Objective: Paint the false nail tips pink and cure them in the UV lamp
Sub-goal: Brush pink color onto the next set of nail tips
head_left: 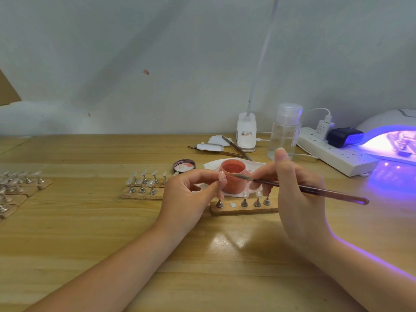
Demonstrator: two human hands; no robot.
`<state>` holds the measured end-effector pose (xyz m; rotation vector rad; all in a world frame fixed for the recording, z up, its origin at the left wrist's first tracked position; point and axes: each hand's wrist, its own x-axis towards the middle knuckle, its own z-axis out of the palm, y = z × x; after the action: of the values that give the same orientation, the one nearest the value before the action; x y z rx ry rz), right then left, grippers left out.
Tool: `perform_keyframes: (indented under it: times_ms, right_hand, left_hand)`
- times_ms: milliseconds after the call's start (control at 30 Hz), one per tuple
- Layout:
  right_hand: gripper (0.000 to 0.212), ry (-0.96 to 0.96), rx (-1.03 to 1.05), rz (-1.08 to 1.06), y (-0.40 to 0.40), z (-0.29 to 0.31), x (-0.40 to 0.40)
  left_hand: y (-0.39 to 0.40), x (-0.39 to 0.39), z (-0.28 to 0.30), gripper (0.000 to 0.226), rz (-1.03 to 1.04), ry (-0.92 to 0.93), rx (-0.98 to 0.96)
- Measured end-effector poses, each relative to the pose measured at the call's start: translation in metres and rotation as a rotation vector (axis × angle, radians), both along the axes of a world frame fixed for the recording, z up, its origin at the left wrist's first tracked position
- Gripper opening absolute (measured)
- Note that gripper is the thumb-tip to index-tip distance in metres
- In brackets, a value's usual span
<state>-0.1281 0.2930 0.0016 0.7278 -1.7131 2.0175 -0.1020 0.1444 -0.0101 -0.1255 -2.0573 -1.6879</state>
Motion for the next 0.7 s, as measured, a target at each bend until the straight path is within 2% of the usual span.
perform_keyframes:
  times_ms: [100,233,400,533,700]
  right_hand:
    - [0.037,0.023,0.050,0.015,-0.0012,0.0001,0.0001]
    - [0.047,-0.014,-0.012,0.020,0.0017,-0.0007,-0.0008]
    - [0.036,0.062,0.099,-0.005,0.0012,-0.0004,-0.0018]
    - [0.042,0.021,0.028,-0.023,0.0033,0.0000,-0.0027]
    - [0.031,0.141,0.162,-0.031,0.0015,0.0011,-0.0017]
  left_hand:
    - [0.0004,0.0009,0.0010,0.004,0.006,-0.003,-0.002]
    - [0.0008,0.0020,0.0020,0.009,0.004,0.005,-0.001]
    - [-0.0010,-0.0013,-0.0013,0.005,0.054,-0.005,-0.042]
    - [-0.0007,-0.0011,-0.0010,0.018,0.055,0.022,-0.054]
    - [0.0004,-0.0010,-0.0006,0.015,0.069,0.003,-0.051]
